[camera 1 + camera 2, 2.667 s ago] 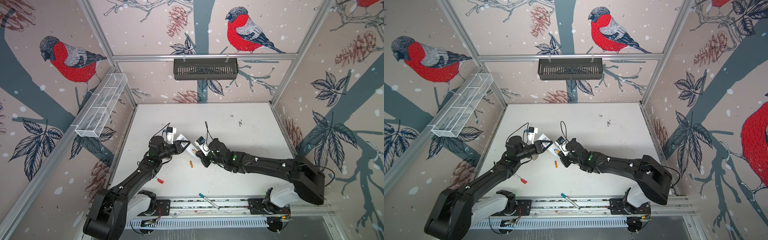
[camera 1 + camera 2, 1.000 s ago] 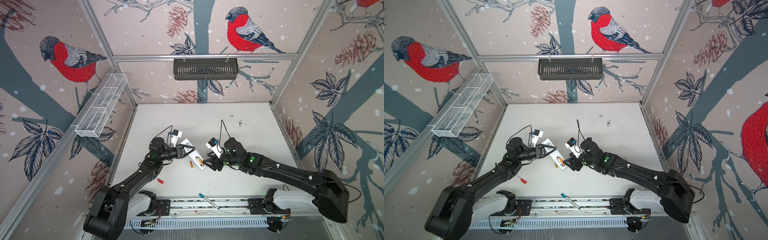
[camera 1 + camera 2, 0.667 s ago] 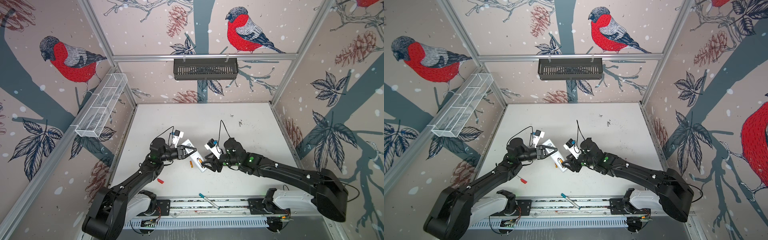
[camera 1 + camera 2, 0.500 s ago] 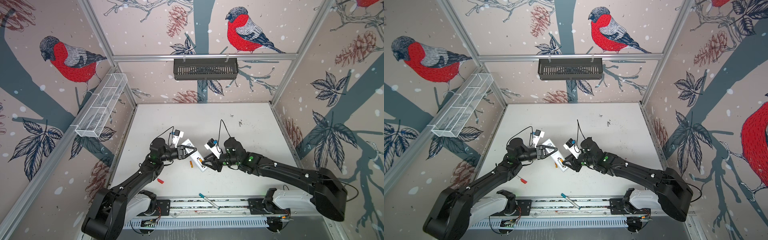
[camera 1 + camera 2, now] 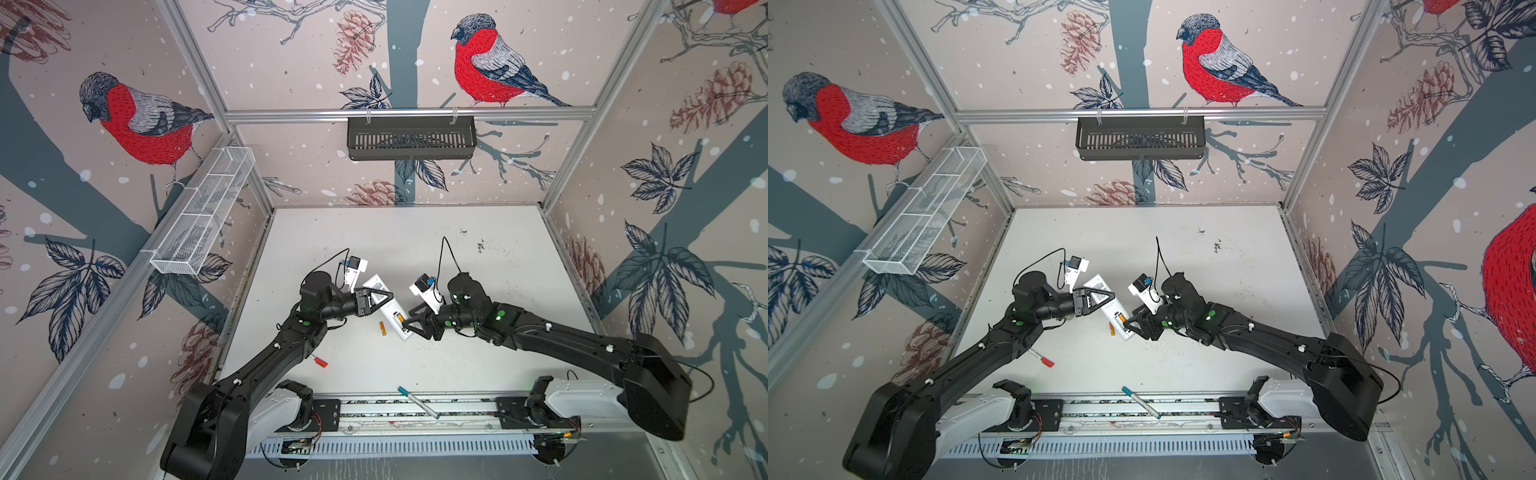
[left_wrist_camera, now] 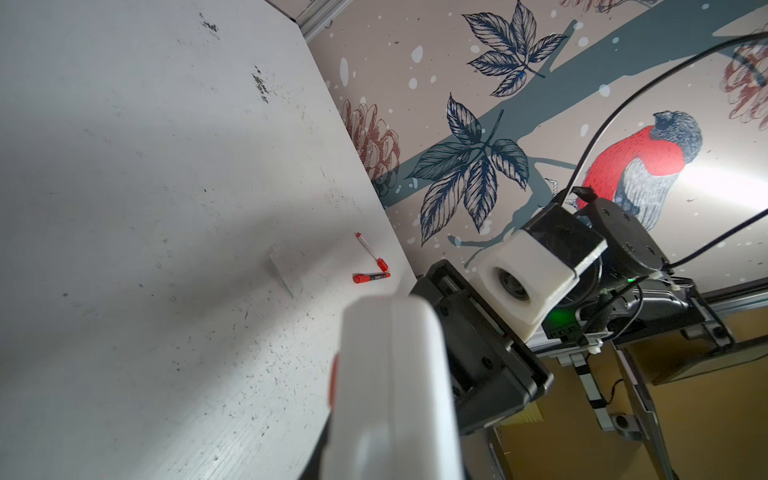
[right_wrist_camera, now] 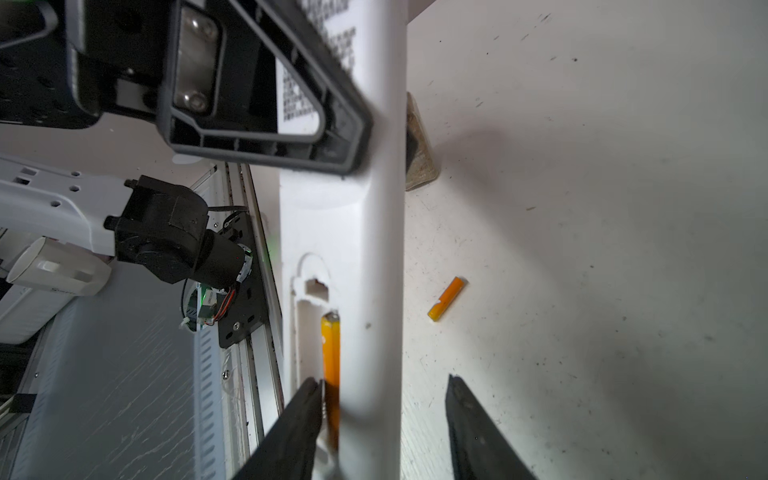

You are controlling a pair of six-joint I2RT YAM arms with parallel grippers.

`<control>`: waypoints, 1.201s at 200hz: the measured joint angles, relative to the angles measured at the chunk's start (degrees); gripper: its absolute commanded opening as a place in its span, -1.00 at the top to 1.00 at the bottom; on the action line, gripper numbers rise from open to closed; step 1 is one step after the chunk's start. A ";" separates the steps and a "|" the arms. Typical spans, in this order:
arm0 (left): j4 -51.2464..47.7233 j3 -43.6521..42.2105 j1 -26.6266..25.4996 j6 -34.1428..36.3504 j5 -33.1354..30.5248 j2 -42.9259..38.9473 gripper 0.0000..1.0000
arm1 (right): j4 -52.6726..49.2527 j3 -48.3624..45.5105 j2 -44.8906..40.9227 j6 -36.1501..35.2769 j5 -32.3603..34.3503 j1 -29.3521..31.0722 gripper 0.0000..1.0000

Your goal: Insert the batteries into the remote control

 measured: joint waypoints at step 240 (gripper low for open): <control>-39.89 11.78 2.69 26.49 -42.21 -23.39 1.00 | -16.41 27.61 36.06 17.35 32.22 15.15 0.24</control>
